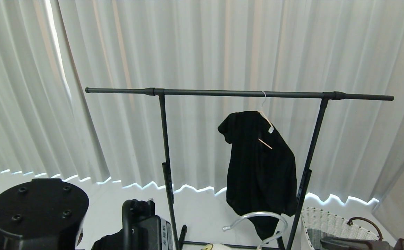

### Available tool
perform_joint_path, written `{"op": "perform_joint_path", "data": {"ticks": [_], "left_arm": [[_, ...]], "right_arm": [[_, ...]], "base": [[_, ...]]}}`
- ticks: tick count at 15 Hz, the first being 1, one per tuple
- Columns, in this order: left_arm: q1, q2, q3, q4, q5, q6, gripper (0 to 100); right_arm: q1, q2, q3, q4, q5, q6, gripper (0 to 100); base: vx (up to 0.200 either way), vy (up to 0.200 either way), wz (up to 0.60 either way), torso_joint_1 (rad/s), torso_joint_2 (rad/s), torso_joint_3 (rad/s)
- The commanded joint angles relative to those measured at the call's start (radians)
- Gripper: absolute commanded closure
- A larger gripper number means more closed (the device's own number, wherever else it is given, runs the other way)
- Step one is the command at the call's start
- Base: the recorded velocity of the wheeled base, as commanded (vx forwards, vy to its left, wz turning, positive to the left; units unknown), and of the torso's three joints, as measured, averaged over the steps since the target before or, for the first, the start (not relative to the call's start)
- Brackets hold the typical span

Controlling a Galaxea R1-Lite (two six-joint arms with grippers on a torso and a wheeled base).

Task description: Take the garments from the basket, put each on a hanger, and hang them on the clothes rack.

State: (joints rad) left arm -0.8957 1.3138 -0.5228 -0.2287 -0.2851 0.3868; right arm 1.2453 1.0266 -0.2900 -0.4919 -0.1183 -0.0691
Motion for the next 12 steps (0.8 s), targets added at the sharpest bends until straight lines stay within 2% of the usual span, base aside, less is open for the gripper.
{"op": "perform_joint_path", "data": {"ticks": [1, 4, 7, 9, 11, 12], "left_arm": [[0.064, 0.004, 0.030, 0.000, 0.034, 0.007, 100], [0.126, 0.010, 0.038, 0.000, 0.162, -0.005, 100], [0.221, 0.013, -0.060, -0.006, 0.173, -0.051, 100], [0.222, 0.016, -0.149, -0.006, 0.199, -0.108, 100], [0.222, 0.021, -0.194, -0.006, 0.228, -0.121, 100], [0.224, 0.022, -0.206, -0.006, 0.230, -0.123, 100]], "right_arm": [[-0.007, 0.003, 0.006, 0.001, -0.040, -0.001, 0], [-0.007, 0.006, 0.031, 0.001, -0.047, -0.001, 0], [-0.007, 0.043, 0.086, 0.001, -0.043, 0.000, 0], [-0.009, 0.095, 0.094, 0.001, -0.043, 0.028, 0], [-0.038, 0.164, 0.054, -0.002, -0.047, 0.155, 0], [-0.090, 0.210, 0.011, -0.004, -0.061, 0.252, 0]], "base": [[0.000, 0.000, 0.00, 0.000, 0.00, 0.000], [0.000, 0.000, 0.00, 0.000, 0.00, 0.000], [0.000, 0.000, 0.00, 0.000, 0.00, 0.000], [0.000, 0.000, 0.00, 0.000, 0.00, 0.000], [0.000, 0.000, 0.00, 0.000, 0.00, 0.000], [0.000, 0.000, 0.00, 0.000, 0.00, 0.000]]}}
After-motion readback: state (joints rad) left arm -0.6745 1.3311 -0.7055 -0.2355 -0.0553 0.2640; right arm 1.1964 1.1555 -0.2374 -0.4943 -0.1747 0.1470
